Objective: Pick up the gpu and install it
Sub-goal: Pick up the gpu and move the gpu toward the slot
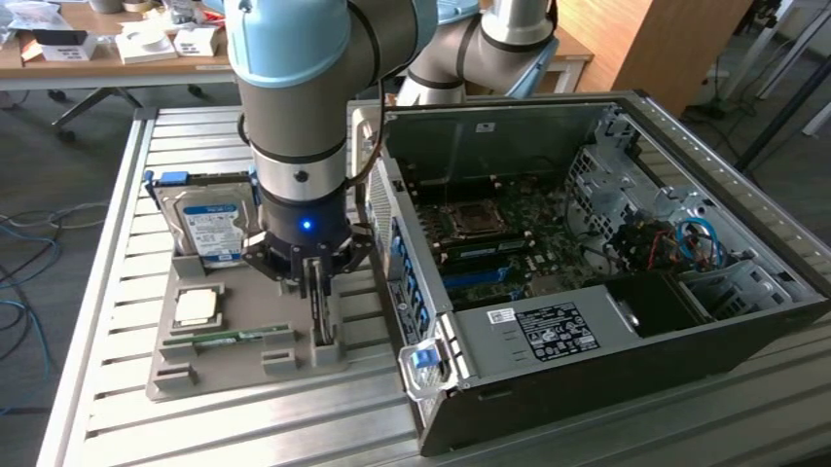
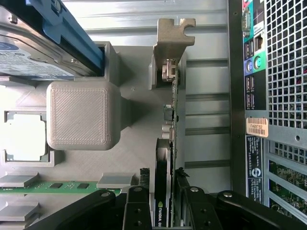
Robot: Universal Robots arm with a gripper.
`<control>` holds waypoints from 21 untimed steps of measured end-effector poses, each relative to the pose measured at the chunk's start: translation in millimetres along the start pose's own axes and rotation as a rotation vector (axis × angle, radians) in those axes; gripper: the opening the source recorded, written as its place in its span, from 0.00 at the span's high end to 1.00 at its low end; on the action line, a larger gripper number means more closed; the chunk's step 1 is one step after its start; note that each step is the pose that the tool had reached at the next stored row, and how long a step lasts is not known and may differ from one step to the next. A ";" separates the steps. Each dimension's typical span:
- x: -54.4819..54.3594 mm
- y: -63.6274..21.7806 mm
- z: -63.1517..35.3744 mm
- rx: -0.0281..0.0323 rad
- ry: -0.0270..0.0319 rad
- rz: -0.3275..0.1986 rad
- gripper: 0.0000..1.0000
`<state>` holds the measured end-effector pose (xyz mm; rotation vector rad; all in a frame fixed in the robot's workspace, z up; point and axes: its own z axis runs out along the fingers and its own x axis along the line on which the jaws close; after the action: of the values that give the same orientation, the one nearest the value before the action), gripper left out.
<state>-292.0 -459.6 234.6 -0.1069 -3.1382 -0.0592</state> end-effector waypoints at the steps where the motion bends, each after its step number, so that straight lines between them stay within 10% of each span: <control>1: 0.0 0.0 0.0 0.0000 0.0000 -0.001 0.67; 21: 0.0 -0.1 2.1 0.0005 -0.0001 -0.001 0.67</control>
<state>-291.9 -459.7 232.4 -0.1053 -3.1383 -0.0584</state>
